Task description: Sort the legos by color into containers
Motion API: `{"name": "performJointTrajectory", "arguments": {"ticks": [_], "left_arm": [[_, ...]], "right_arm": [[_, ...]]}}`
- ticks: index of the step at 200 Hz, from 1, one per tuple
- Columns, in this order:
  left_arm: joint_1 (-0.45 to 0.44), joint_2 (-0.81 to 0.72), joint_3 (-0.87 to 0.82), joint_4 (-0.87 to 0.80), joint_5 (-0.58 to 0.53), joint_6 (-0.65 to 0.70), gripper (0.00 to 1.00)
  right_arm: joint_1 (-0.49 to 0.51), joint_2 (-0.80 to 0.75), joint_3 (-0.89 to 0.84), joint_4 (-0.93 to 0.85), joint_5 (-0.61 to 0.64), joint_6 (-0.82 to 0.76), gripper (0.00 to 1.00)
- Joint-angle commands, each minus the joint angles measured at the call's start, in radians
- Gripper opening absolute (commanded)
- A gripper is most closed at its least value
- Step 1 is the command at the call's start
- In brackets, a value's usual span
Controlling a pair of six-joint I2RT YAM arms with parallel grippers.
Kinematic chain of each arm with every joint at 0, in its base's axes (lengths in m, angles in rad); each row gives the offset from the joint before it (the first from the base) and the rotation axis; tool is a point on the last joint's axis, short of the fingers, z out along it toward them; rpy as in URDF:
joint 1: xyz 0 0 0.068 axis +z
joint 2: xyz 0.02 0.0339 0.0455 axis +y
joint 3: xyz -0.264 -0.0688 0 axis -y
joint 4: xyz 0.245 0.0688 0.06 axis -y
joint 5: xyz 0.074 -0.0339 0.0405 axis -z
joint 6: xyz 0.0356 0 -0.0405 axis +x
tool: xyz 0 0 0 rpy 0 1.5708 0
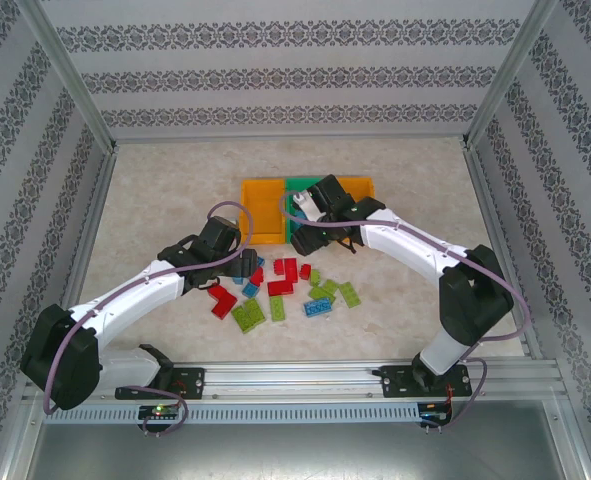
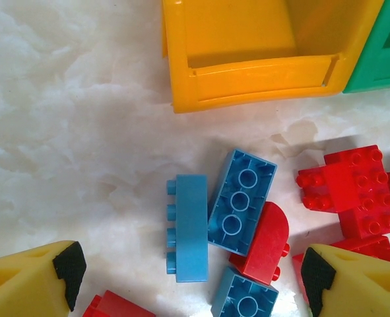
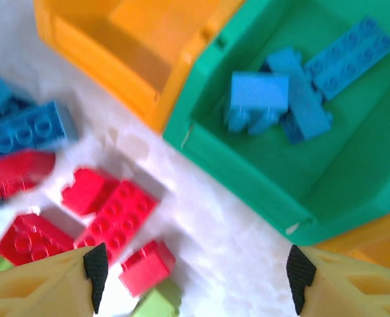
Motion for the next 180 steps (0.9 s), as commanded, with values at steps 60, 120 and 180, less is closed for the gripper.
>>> {"name": "performJointTrajectory", "arguments": {"ticks": [60, 120, 180], "left_arm": [[0.013, -0.033, -0.03, -0.018, -0.016, -0.016, 0.88], [0.013, -0.037, -0.037, -0.015, -0.014, -0.023, 0.88], [0.013, -0.037, -0.046, -0.007, -0.015, -0.026, 0.88]], "right_arm": [[0.071, -0.077, -0.233, -0.034, -0.021, 0.197, 0.65], [0.142, -0.041, -0.252, -0.015, 0.056, 0.431, 0.66], [0.146, 0.045, -0.221, 0.01, 0.092, 0.48, 0.64]]}}
